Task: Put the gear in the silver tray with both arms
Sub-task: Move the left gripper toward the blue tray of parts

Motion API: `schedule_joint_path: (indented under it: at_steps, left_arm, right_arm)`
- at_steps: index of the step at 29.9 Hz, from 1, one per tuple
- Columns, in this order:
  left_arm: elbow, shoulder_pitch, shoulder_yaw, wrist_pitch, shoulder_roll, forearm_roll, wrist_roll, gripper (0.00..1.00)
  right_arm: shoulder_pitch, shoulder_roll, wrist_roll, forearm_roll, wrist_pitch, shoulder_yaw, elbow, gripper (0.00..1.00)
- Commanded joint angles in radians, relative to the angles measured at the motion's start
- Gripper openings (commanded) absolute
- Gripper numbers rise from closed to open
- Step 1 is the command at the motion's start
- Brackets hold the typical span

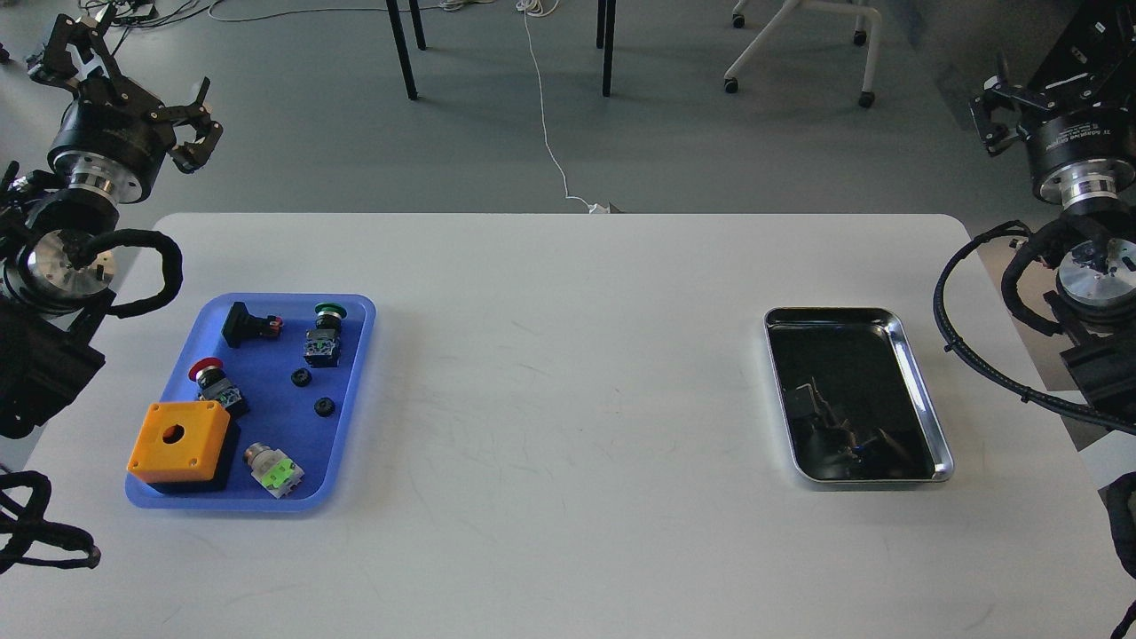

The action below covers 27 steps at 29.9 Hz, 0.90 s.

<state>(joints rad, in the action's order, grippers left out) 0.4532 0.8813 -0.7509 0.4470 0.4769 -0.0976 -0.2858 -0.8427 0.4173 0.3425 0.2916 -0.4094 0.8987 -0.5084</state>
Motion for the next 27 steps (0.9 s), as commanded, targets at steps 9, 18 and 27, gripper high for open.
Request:
schedule_joint_path:
  at_steps: [9,18,27]
  left_arm:
    - [0.004,-0.012,0.022,-0.004,-0.003,-0.007,-0.007,0.99]
    - [0.005,-0.084,0.031,0.042,0.052,0.002,0.002,0.99]
    - [0.068,-0.059,0.093,0.042,0.264,0.175,-0.001,0.98]
  right_arm:
    - [-0.009,0.006,-0.005,0.0,0.0,-0.006,0.004,0.99]
    - [0.002,0.018,0.001,-0.002,0.0,-0.006,0.004,0.99]
    - [0.024,0.021,0.039,0.0,0.001,0.0,-0.007,0.99]
